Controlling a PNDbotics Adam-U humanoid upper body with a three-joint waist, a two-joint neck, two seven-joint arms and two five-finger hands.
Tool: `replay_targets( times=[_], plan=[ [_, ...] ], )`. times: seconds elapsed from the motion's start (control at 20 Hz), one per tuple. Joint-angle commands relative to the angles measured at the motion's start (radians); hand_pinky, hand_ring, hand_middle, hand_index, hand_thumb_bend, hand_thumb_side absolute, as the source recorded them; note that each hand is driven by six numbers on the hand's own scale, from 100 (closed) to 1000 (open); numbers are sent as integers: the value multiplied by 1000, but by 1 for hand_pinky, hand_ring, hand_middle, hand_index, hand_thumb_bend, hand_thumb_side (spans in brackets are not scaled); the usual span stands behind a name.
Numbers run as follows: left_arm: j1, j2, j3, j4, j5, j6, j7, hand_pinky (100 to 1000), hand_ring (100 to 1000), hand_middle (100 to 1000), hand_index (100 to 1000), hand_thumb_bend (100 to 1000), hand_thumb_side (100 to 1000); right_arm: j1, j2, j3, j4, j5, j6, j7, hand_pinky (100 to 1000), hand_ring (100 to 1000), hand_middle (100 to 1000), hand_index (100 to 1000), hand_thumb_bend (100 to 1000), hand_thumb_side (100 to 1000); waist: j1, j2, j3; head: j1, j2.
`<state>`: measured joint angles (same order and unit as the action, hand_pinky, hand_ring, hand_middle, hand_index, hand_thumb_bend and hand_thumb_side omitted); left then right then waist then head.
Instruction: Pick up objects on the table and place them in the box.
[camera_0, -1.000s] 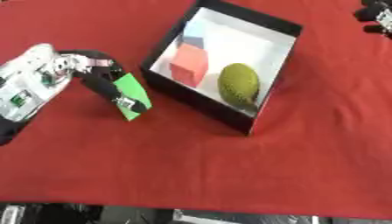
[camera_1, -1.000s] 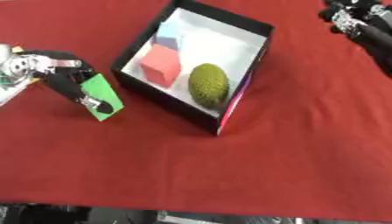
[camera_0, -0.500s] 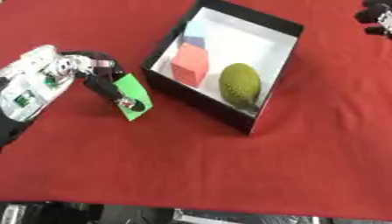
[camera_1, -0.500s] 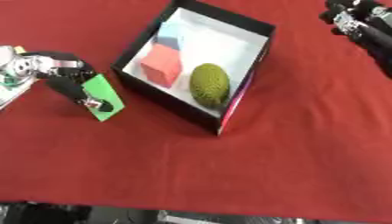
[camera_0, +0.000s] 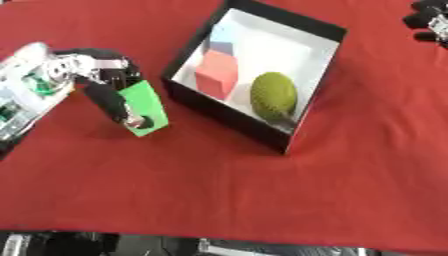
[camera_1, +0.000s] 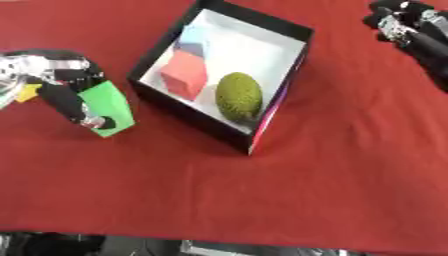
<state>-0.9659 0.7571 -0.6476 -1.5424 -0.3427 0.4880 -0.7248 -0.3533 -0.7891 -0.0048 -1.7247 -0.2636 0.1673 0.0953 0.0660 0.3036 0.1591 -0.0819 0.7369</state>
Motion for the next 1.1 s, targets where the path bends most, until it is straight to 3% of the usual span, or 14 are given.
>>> replay_targets(
  times=[0.05,0.3,0.5,0.75,0.9,1.1],
  plan=[
    [-3,116,55,-119,13,72,-99,660,569,480,621,417,100,-5,-39,-15,-13,-4,-3,-4,906,903,769,869,100,650,0,-26,1,-10,-17],
    [-14,186,145,-289,23,47,-95,654,549,468,597,427,100,3,-46,-23,-18,-7,-7,-11,906,903,769,869,100,633,1,-27,2,-27,-25],
    [-116,98,187,-306,-1,40,-59,658,542,466,590,397,100,-4,-50,-27,-20,-24,-6,-16,907,903,769,869,100,621,-3,-33,5,-29,-25],
    [-274,-170,130,-41,-109,-40,-70,678,569,485,618,401,100,-39,-59,-34,-24,-68,-3,-25,907,903,768,869,100,598,-12,-41,-5,-19,-27],
    [-313,-291,122,153,-222,-145,-23,677,573,486,621,435,100,-66,-67,-37,-27,-91,-4,-33,907,903,768,869,100,582,-12,-40,-15,-7,-27],
    [-328,-397,162,363,-365,-290,86,684,589,499,613,466,100,-99,-68,-30,-29,-109,-5,-32,907,903,769,869,100,579,-12,-37,-26,-1,-26]
  ],
)
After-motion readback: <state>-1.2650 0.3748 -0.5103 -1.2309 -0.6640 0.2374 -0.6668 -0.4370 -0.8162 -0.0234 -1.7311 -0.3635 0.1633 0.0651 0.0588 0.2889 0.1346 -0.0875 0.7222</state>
